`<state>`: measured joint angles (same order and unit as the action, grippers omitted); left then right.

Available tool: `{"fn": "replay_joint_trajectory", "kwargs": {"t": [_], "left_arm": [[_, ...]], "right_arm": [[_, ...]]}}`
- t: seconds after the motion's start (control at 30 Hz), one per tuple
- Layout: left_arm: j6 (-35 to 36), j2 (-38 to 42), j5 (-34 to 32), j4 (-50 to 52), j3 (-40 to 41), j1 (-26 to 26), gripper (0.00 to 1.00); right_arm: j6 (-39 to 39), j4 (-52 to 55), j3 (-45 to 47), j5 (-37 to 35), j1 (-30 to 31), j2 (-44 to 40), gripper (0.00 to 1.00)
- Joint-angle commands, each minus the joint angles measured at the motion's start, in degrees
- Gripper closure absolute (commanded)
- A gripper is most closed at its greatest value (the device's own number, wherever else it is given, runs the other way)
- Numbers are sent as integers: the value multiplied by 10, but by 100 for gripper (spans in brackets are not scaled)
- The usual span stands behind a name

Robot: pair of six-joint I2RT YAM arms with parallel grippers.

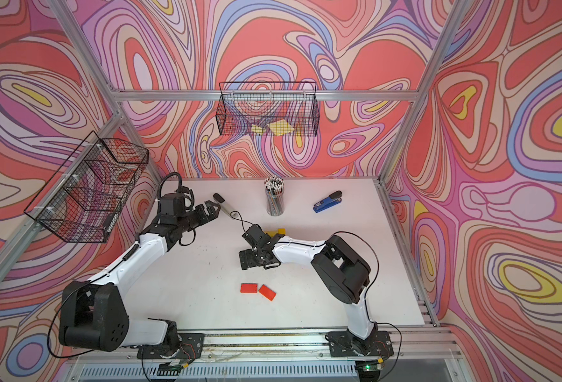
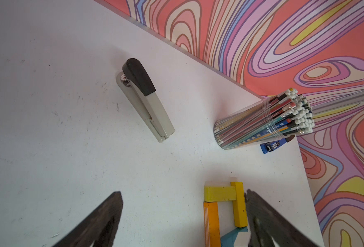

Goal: Assemble the letter p with building blocks
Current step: Adjust the building block at the center of the board.

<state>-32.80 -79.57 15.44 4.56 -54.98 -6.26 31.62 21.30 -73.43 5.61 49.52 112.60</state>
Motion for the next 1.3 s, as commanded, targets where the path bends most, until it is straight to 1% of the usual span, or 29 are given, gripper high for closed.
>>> {"fn": "replay_joint_trajectory", "kwargs": {"t": [0.0,0.2,0.3,0.5,0.87,1.27], "left_arm": [[-1,6,9,-2,7,5,7],[-8,16,21,-7,19,5,8],[-11,19,23,-9,28,5,8],[-11,21,23,-9,28,5,8],[-8,23,19,-7,27,5,8],[-7,24,20,-6,26,5,8]], "right_arm": [[-10,1,-1,6,-3,-3,10],[-10,12,34,4,-3,-55,10],[-10,16,45,4,-3,-66,10],[-9,5,55,3,-3,-53,9],[-9,18,32,-17,-16,-18,10],[-19,13,18,-10,-29,-8,10]]}}
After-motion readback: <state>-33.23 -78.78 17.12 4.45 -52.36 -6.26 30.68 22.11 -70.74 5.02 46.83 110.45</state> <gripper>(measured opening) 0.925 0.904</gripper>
